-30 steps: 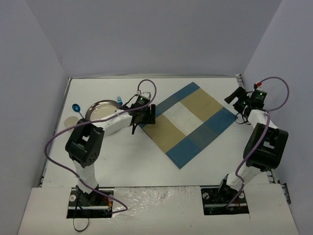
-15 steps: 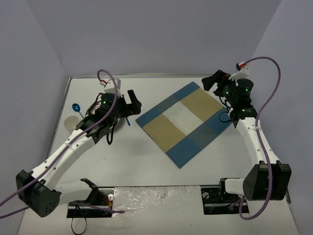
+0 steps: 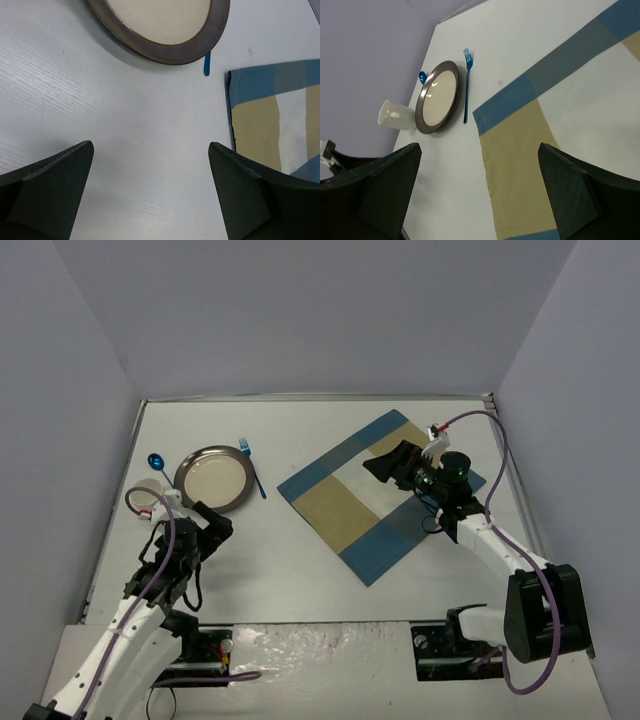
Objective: Set the dinner table for one person
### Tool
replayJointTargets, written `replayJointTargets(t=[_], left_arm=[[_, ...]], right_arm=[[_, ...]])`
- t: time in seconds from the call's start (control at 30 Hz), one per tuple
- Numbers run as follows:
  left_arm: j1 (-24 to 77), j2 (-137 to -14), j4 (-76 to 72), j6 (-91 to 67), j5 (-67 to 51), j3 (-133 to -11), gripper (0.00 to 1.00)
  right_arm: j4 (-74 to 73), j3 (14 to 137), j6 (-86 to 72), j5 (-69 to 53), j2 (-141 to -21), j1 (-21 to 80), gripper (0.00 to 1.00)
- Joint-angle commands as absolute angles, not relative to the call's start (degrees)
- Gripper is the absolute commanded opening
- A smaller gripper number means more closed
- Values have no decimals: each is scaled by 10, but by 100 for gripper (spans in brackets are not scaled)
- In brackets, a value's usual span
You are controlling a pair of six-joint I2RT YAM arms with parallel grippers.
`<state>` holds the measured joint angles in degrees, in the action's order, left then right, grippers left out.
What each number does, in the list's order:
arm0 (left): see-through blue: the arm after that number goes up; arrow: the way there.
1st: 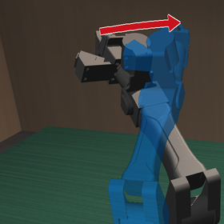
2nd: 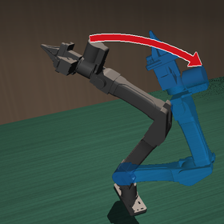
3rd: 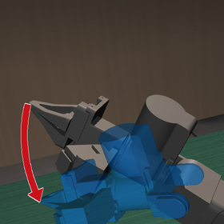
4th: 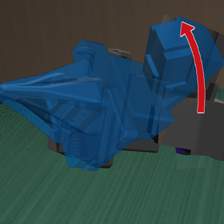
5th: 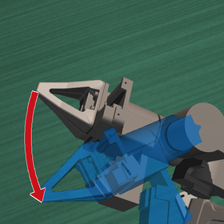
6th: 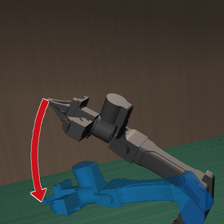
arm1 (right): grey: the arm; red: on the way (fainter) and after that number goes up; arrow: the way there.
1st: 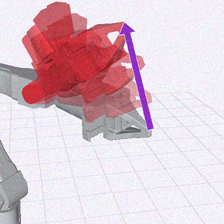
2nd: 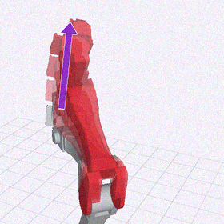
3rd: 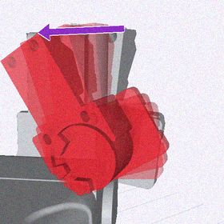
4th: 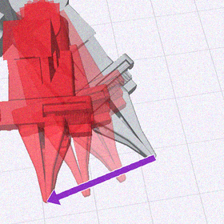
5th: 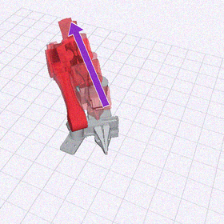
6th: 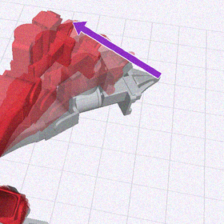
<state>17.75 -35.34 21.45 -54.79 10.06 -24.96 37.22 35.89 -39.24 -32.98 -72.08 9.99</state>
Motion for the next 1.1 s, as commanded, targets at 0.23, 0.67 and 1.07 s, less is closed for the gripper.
replayJointTargets(t=[0.23,0.67,1.07], left_arm=[[160,-474,-122,-766,155,-171,89],[161,-670,-324,-842,224,-168,88],[161,-792,-422,-891,245,-175,76]], right_arm=[[465,311,-377,-367,-663,107,100],[481,298,-374,-377,-652,107,100],[481,297,-377,-379,-646,107,100]])
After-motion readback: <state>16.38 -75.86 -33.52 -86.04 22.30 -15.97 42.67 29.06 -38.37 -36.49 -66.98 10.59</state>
